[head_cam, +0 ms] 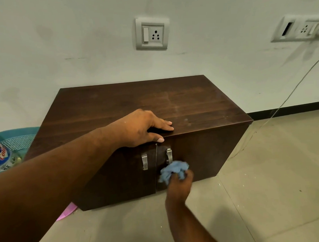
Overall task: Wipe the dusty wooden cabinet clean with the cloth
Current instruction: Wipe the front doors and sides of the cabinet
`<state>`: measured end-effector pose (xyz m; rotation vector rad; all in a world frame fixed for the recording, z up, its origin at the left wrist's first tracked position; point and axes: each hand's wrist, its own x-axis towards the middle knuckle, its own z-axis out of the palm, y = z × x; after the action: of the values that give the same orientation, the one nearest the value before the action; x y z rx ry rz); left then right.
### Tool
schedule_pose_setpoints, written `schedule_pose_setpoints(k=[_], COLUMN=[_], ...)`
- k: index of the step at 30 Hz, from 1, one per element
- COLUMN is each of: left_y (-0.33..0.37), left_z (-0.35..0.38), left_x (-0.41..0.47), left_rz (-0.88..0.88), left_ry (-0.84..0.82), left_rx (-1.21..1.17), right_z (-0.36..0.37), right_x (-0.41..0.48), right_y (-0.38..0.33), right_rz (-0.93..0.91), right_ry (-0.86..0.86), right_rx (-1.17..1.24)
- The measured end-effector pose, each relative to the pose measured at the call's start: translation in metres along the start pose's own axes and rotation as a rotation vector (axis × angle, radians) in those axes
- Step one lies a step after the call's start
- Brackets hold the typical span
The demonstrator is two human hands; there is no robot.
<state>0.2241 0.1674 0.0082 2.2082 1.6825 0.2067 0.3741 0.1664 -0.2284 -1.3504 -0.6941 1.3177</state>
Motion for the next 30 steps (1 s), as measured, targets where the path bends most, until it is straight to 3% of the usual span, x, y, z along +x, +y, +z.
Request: schedule_pose_setpoints(k=[2,5,8,12,15,17,22,24,30], left_y=[-0.001,-0.003,-0.004,-0.006,-0.015,-0.029,-0.062,-0.068,-0.068], left_z=[0.001,0.005,0.004,-0.005,-0.011,-0.015,-0.021,-0.021,-0.021], left_x=[0.0,0.0,0.0,-0.002,-0.011,-0.017,-0.038,-0.046,-0.05], left_rz=[0.007,0.014,0.016,0.006,-0.046,-0.082,-0.142,-0.113,-0.058], left_ry=[0.006,0.023,0.004,0.021,0.134,0.157,0.087,0.079,0.131], left_rx=[0.003,0.01,0.021,-0.067,-0.121,-0.062,0.198,0.333,0.471], right_z=[0.01,0.027,0.04,0.049,0.045,0.041,0.027,0.023,0.019], right_x=[-0.017,-0.031,-0.047,-0.062,-0.069,-0.065,-0.044,-0.038,-0.044], right_y=[0.011,0.011,-0.006,-0.031,-0.057,-0.066,-0.062,-0.051,-0.013], right_rz=[0.233,0.305,0.303,-0.036,-0.512,-0.722,-0.976,-0.963,-0.66], right_ry=[-0.055,0.025,-0.04,0.032,0.022,0.034,-0.005,-0.041,-0.107], right_rx=[0.119,0.086,0.272,0.048,-0.224,-0.42,-0.597,-0.577,-0.468])
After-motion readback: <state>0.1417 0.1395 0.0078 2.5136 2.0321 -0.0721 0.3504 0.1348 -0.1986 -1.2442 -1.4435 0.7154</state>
